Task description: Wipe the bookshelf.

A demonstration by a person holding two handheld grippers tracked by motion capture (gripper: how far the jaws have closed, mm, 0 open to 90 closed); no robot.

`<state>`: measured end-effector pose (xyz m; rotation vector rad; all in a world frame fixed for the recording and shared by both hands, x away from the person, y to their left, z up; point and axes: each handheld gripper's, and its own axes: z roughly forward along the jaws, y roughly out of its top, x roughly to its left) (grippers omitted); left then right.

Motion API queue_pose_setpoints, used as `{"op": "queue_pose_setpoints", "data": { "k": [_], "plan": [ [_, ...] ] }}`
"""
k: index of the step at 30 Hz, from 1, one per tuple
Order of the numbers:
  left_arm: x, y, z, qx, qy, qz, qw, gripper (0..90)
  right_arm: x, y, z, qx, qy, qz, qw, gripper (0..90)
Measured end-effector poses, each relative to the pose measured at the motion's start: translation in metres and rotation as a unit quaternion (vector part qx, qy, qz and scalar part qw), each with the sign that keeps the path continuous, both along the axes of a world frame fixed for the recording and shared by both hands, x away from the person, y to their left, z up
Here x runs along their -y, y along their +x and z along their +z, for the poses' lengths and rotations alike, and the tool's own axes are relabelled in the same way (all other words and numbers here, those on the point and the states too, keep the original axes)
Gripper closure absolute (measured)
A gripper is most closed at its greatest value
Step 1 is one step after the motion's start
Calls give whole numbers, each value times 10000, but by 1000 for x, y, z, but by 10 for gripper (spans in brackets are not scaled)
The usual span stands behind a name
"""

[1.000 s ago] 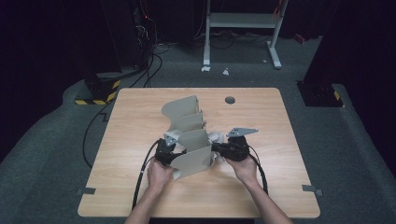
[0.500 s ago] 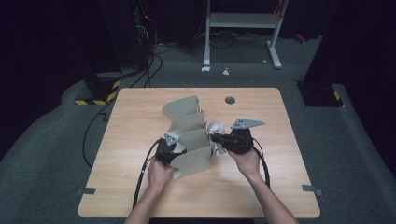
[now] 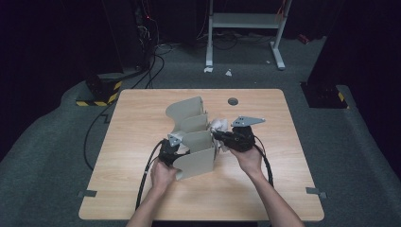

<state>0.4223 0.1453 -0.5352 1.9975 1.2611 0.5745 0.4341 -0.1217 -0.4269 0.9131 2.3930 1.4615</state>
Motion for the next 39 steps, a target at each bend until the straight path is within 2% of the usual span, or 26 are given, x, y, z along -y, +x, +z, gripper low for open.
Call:
{"op": "queue_pose_setpoints", "data": {
  "k": [6, 18, 22, 28, 32, 39],
  "plan": [
    [1, 2, 0, -5, -8, -4, 10000, 288, -3, 3, -12, -75, -153, -67, 9998, 869],
    [3, 3, 0, 4, 9, -25, 10000, 291, -6, 18, -58, -649, -448, -240, 9966, 869],
    [3, 3, 0, 8, 7, -25, 10000, 291, -7, 20, -65, -740, -473, -284, 9957, 868],
    [5, 4, 0, 11, 8, -52, 10000, 292, -2, 18, -56, -712, -345, -317, 9964, 868],
    [7, 4, 0, 19, -2, -61, 10000, 296, 2, 15, -41, -542, -169, -283, 9980, 868],
    [8, 5, 0, 29, 22, -97, 9999, 296, 2, 6, -19, -234, -138, -245, 9993, 868]
  ]
}}
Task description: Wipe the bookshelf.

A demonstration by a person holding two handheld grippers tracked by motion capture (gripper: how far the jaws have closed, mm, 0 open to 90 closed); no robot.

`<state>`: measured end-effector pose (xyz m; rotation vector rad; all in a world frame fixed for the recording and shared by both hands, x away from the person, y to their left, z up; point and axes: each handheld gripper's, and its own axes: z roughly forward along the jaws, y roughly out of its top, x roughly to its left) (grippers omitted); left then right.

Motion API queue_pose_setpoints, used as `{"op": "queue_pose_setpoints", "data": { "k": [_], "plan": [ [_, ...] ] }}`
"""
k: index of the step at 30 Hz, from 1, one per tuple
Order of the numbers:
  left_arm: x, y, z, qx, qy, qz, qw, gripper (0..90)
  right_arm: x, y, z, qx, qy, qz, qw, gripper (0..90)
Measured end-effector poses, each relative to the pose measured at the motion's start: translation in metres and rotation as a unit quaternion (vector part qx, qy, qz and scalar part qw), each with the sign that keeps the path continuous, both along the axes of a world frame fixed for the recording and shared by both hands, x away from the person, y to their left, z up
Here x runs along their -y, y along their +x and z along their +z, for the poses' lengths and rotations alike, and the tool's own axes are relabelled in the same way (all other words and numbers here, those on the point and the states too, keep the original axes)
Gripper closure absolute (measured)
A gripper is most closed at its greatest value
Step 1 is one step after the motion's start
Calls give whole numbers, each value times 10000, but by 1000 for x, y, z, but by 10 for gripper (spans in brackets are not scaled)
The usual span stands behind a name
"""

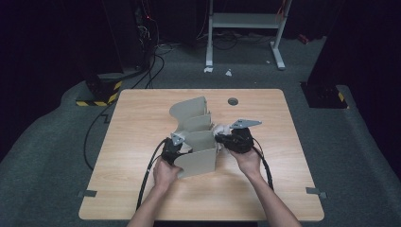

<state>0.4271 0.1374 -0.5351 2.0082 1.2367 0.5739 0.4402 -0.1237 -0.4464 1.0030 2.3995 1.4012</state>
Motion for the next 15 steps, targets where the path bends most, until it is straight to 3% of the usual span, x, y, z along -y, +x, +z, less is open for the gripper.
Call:
{"op": "queue_pose_setpoints", "data": {
  "k": [9, 15],
  "plan": [
    [2, 0, 0, -7, -27, -33, 10000, 301, 3, -9, 27, 306, 164, 97, 9994, 868],
    [2, 0, 0, -3, -27, -43, 10000, 304, 0, -8, 40, 487, 134, 134, 9986, 868]
  ]
}}
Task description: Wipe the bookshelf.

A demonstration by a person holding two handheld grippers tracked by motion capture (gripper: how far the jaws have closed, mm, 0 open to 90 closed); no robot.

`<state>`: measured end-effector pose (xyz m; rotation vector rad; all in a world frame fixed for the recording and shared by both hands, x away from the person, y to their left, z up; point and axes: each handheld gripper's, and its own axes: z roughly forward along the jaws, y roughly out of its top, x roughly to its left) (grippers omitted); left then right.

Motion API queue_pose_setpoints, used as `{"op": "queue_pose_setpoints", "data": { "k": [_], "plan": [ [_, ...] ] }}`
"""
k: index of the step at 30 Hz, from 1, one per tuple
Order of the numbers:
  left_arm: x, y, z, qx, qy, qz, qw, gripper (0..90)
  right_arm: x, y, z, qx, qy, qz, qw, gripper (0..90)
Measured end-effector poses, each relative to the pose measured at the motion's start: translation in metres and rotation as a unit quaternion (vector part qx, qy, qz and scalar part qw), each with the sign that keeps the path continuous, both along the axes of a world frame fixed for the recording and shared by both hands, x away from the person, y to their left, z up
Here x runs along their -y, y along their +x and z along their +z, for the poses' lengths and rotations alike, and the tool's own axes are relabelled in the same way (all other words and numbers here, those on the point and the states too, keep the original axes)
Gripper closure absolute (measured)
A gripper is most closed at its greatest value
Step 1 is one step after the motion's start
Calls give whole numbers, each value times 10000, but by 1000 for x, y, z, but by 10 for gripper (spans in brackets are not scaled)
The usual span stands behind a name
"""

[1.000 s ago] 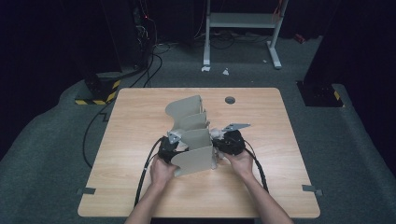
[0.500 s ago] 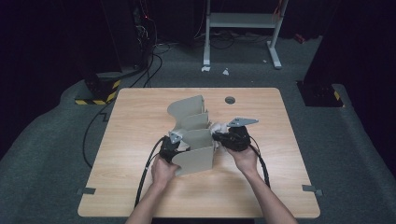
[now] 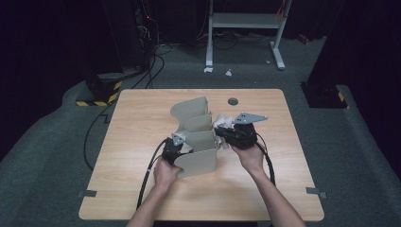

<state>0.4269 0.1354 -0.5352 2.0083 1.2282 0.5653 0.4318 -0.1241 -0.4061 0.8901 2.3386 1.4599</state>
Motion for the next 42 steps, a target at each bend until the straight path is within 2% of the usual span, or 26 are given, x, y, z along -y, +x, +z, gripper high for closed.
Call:
{"op": "queue_pose_setpoints", "data": {
  "k": [6, 8, 13, 16, 18, 33, 42],
  "plan": [
    [0, 0, 0, 3, -2, 0, 10000, 305, -3, 10, 2, 6, -65, -70, 10000, 868],
    [0, -1, 0, 8, -6, -4, 10000, 309, -4, 12, 1, 73, -148, -120, 9998, 868],
    [0, -1, 0, 11, 1, -13, 10000, 312, -4, 22, -7, -51, -138, -160, 9998, 868],
    [0, -1, 0, 14, 1, -14, 10000, 315, -4, 23, -8, 2, -184, -219, 9996, 868],
    [0, -1, 0, 13, 1, -16, 10000, 316, -2, 26, -11, -78, -180, -265, 9995, 868],
    [0, -1, 0, 15, 3, -24, 10000, 316, -11, 33, -57, -594, -448, -295, 9968, 867],
    [0, -2, 0, 15, 6, -30, 10000, 318, -9, 36, -77, -765, -548, -348, 9950, 864]
  ]
}}
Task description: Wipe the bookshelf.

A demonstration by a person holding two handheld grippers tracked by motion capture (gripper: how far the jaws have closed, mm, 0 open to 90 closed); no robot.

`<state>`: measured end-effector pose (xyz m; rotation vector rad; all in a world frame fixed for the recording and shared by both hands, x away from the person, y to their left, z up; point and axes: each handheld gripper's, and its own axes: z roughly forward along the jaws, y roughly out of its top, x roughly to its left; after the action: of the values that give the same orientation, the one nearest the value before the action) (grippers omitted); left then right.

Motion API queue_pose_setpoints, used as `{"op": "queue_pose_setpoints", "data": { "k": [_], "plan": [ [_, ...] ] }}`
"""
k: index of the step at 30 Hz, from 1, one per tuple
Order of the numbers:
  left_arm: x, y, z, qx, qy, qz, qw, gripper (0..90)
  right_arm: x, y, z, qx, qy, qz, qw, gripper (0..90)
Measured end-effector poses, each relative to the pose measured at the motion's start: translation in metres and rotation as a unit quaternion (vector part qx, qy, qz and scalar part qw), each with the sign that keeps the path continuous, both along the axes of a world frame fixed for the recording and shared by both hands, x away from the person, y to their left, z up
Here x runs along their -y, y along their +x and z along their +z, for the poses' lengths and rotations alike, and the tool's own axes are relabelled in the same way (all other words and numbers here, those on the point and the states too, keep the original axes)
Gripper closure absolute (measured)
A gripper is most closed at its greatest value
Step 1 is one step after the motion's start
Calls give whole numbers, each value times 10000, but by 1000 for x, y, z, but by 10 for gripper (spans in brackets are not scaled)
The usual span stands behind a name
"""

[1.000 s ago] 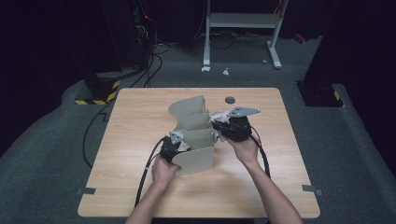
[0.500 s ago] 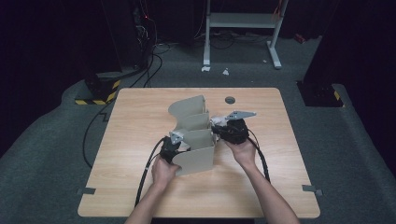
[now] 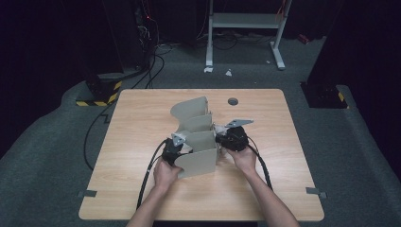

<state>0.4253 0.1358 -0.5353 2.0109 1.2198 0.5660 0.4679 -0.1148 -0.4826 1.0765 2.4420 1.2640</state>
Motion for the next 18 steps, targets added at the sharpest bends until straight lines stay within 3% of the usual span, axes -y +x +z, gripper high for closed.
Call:
{"op": "queue_pose_setpoints", "data": {
  "k": [9, 18],
  "plan": [
    [0, 0, 0, 8, 11, -2, 10000, 319, -2, 1, -15, -108, -167, -59, 9998, 850],
    [0, 0, 0, 7, 18, -2, 10000, 319, -1, 4, -21, 93, -672, -483, 9965, 618]
  ]
}}
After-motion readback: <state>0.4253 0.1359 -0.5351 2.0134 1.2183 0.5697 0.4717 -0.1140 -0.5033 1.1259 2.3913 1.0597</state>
